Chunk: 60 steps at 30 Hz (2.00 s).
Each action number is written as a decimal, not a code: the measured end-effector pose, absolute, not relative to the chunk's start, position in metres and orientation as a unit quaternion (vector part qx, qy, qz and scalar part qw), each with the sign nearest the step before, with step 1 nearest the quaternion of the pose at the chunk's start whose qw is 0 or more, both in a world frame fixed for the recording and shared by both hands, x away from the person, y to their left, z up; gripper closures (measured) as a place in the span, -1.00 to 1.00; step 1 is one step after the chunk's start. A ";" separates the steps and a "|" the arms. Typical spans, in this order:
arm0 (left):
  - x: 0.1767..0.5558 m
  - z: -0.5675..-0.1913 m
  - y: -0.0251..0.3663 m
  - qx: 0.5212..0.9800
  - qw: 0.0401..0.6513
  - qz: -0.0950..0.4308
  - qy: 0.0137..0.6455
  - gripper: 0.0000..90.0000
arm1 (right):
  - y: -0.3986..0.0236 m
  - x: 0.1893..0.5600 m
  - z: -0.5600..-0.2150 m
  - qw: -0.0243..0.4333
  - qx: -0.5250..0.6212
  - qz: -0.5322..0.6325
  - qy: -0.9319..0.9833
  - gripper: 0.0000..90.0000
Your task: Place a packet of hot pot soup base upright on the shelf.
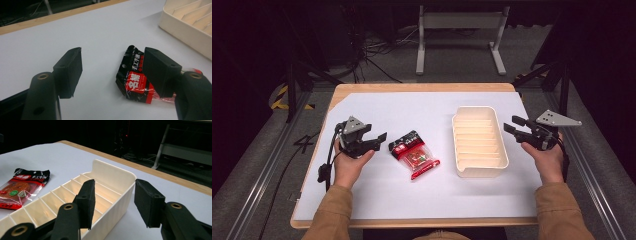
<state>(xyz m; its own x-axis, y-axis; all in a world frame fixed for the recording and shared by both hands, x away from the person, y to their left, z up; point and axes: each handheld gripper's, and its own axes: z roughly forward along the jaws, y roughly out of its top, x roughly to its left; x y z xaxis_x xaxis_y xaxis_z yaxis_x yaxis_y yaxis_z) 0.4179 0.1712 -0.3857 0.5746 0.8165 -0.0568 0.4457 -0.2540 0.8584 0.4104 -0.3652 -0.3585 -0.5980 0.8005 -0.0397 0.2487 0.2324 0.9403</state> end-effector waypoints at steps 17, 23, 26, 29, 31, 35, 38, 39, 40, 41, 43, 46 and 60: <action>0.445 -0.407 0.162 0.771 0.425 0.138 0.453 -0.12 | -0.379 0.398 -0.360 0.277 0.374 0.500 0.730 0.05; 0.454 -0.418 0.165 0.774 0.422 0.088 0.464 0.02 | -0.380 0.396 -0.361 0.277 0.376 0.497 0.732 0.03; 0.457 -0.423 0.165 0.776 0.417 0.072 0.467 0.09 | -0.380 0.396 -0.361 0.275 0.376 0.496 0.733 0.02; 0.458 -0.426 0.164 0.779 0.413 0.058 0.468 0.12 | -0.380 0.397 -0.362 0.275 0.377 0.495 0.733 0.01; 0.459 -0.428 0.162 0.782 0.411 0.051 0.465 0.15 | -0.379 0.397 -0.362 0.273 0.376 0.494 0.735 0.01; 0.460 -0.432 0.160 0.785 0.404 0.040 0.468 0.16 | -0.378 0.398 -0.363 0.271 0.376 0.492 0.737 0.00; 0.462 -0.435 0.158 0.789 0.400 0.029 0.465 0.17 | -0.378 0.398 -0.363 0.272 0.375 0.491 0.738 -0.01; 0.462 -0.436 0.158 0.790 0.400 0.025 0.465 0.17 | -0.378 0.398 -0.363 0.272 0.375 0.490 0.738 -0.02; 0.463 -0.437 0.157 0.791 0.400 0.016 0.464 0.17 | -0.378 0.398 -0.363 0.272 0.376 0.490 0.738 -0.02; 0.463 -0.437 0.157 0.791 0.400 0.016 0.464 0.17 | -0.378 0.398 -0.363 0.271 0.376 0.490 0.739 -0.02; 0.464 -0.440 0.156 0.792 0.398 0.005 0.462 0.16 | -0.378 0.399 -0.364 0.271 0.376 0.490 0.739 -0.03; 0.465 -0.442 0.154 0.794 0.394 -0.003 0.462 0.17 | -0.377 0.399 -0.364 0.269 0.377 0.489 0.739 -0.04; 0.461 -0.443 0.143 0.808 0.382 0.000 0.449 0.57 | -0.375 0.400 -0.365 0.263 0.374 0.486 0.745 -0.06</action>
<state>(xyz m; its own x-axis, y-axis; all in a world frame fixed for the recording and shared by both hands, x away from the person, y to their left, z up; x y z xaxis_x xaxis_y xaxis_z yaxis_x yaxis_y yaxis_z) 0.4615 0.1430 -0.4432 0.5969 0.7249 -0.3438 0.7256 -0.3050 0.6168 0.3996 -0.3746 -0.3650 -0.5810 0.8134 -0.0285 0.3013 0.2474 0.9209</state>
